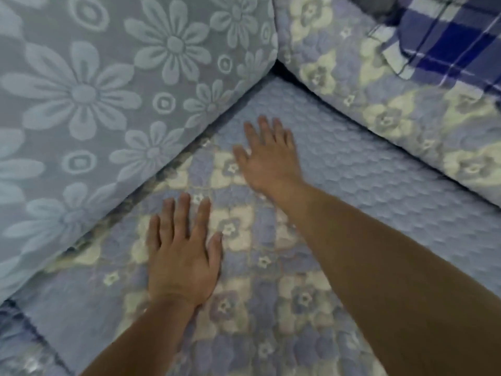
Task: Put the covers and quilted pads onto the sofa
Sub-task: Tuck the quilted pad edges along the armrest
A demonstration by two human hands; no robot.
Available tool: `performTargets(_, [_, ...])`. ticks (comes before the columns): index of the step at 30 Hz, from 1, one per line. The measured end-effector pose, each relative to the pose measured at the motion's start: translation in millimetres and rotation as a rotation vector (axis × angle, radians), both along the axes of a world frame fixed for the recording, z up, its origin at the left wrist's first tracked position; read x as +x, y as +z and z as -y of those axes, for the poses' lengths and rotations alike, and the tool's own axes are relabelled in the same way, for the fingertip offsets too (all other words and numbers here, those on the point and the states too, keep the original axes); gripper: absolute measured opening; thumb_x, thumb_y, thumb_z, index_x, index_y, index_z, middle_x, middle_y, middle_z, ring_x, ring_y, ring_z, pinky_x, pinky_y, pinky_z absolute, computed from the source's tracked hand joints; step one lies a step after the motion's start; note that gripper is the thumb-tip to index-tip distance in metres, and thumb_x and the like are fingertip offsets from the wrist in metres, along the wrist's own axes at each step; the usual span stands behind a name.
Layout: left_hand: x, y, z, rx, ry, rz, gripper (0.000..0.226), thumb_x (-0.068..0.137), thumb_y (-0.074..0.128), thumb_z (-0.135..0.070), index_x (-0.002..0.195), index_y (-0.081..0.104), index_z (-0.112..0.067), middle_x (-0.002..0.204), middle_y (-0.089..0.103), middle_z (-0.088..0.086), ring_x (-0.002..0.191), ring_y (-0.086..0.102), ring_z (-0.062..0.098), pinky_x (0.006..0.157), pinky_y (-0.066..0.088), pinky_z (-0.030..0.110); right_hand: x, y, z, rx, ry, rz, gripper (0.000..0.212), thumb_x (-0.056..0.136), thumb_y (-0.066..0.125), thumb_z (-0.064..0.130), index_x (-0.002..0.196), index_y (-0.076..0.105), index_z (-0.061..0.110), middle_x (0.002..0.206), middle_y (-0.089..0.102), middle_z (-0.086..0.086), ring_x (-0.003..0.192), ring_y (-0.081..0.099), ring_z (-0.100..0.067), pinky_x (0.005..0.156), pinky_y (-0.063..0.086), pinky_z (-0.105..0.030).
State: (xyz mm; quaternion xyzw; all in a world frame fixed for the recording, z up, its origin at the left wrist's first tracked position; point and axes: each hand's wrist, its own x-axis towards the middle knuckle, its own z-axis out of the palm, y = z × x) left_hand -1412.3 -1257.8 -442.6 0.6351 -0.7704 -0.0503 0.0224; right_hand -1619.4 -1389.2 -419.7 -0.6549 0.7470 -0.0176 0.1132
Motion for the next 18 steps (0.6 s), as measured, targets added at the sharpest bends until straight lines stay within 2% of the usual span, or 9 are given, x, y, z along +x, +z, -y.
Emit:
performTargets(3, [1.5, 6.4, -1.2, 0.029, -0.012, 0.018, 0.065, 0.101, 0.017, -0.053, 0.159, 0.024, -0.027, 0.167, 0.019, 0.009, 0.155, 0.009, 0.033, 0.124, 0.008, 0.052, -89.3, 6.5, -10.5, 0.079, -0.262, -0.052, 0.068, 0.099, 0.011, 0.061, 0.160, 0.007, 0.029, 0.168, -0.001, -0.002, 0.154, -0.001, -0.030, 0.124, 0.001, -0.050])
performTargets(5, [0.1, 17.1, 3.3, 0.073, -0.014, 0.059, 0.063, 0.098, 0.026, -0.052, 0.154, 0.038, -0.024, 0.160, 0.034, 0.012, 0.149, 0.024, 0.036, 0.119, 0.017, 0.053, -140.6, 16.8, -37.2, 0.185, -0.464, -0.064, 0.068, 0.099, 0.010, 0.061, 0.159, 0.006, 0.029, 0.168, 0.000, -0.004, 0.153, 0.000, -0.033, 0.123, 0.003, -0.053])
performTargets(7, [-10.0, 29.8, 23.4, 0.075, -0.016, 0.117, 0.050, 0.091, 0.039, -0.046, 0.129, 0.059, -0.019, 0.132, 0.054, 0.015, 0.123, 0.045, 0.039, 0.101, 0.032, 0.053, -151.4, 22.4, -50.4, 0.228, -0.599, -0.094, 0.065, 0.101, 0.011, 0.055, 0.158, 0.007, 0.023, 0.167, 0.001, -0.009, 0.152, 0.001, -0.037, 0.122, 0.007, -0.055])
performTargets(9, [-32.6, 38.5, 56.0, 0.005, 0.040, 0.125, 0.036, 0.093, 0.039, -0.038, 0.103, 0.060, -0.011, 0.107, 0.055, 0.019, 0.099, 0.049, 0.037, 0.086, 0.037, 0.049, -113.3, 23.7, -50.7, 0.143, -0.494, -0.055, 0.063, 0.103, 0.021, 0.046, 0.158, 0.015, 0.014, 0.165, 0.010, -0.015, 0.151, 0.008, -0.039, 0.121, 0.013, -0.056])
performTargets(10, [-46.3, 41.2, 71.2, -0.032, 0.041, 0.123, 0.036, 0.097, 0.037, -0.036, 0.104, 0.058, -0.008, 0.109, 0.054, 0.023, 0.100, 0.049, 0.039, 0.085, 0.039, 0.050, -84.0, 22.2, -54.2, 0.070, -0.342, -0.016, 0.062, 0.103, 0.025, 0.044, 0.157, 0.018, 0.014, 0.165, 0.013, -0.015, 0.151, 0.011, -0.038, 0.121, 0.014, -0.054])
performTargets(11, [-63.1, 41.8, 81.5, -0.043, 0.003, 0.113, 0.039, 0.101, 0.034, -0.036, 0.114, 0.056, -0.006, 0.120, 0.052, 0.025, 0.109, 0.049, 0.041, 0.091, 0.039, 0.053, -54.5, 17.7, -62.1, 0.022, -0.172, 0.011, 0.062, 0.103, 0.026, 0.044, 0.158, 0.018, 0.017, 0.166, 0.011, -0.013, 0.152, 0.009, -0.036, 0.122, 0.010, -0.053])
performTargets(13, [-104.8, 33.4, 78.1, 0.031, -0.112, 0.059, 0.051, 0.105, 0.029, -0.039, 0.147, 0.039, -0.012, 0.155, 0.035, 0.021, 0.139, 0.033, 0.043, 0.112, 0.026, 0.056, -25.2, 7.2, -90.3, 0.009, -0.004, 0.010, 0.060, 0.104, 0.025, 0.045, 0.160, 0.017, 0.023, 0.168, 0.008, -0.007, 0.154, 0.003, -0.031, 0.124, 0.002, -0.049])
performTargets(15, [-146.5, 21.9, 53.4, 0.112, -0.141, 0.010, 0.062, 0.105, 0.023, -0.044, 0.160, 0.017, -0.016, 0.167, 0.013, 0.014, 0.152, 0.010, 0.039, 0.122, 0.008, 0.053, -57.7, 1.9, -121.4, -0.046, -0.079, 0.004, 0.058, 0.104, 0.025, 0.044, 0.158, 0.023, 0.025, 0.167, 0.015, -0.007, 0.154, 0.008, -0.029, 0.124, 0.005, -0.048])
performTargets(18, [-198.1, 17.8, -1.3, 0.093, -0.208, -0.019, 0.072, 0.101, 0.015, -0.051, 0.160, 0.015, -0.011, 0.168, 0.010, 0.014, 0.154, 0.006, 0.037, 0.124, 0.007, 0.053, -159.6, 9.7, -194.9, 0.015, -0.280, -0.016, 0.062, 0.103, 0.018, 0.050, 0.160, 0.014, 0.024, 0.168, 0.005, -0.006, 0.154, 0.000, -0.026, 0.125, 0.000, -0.046])
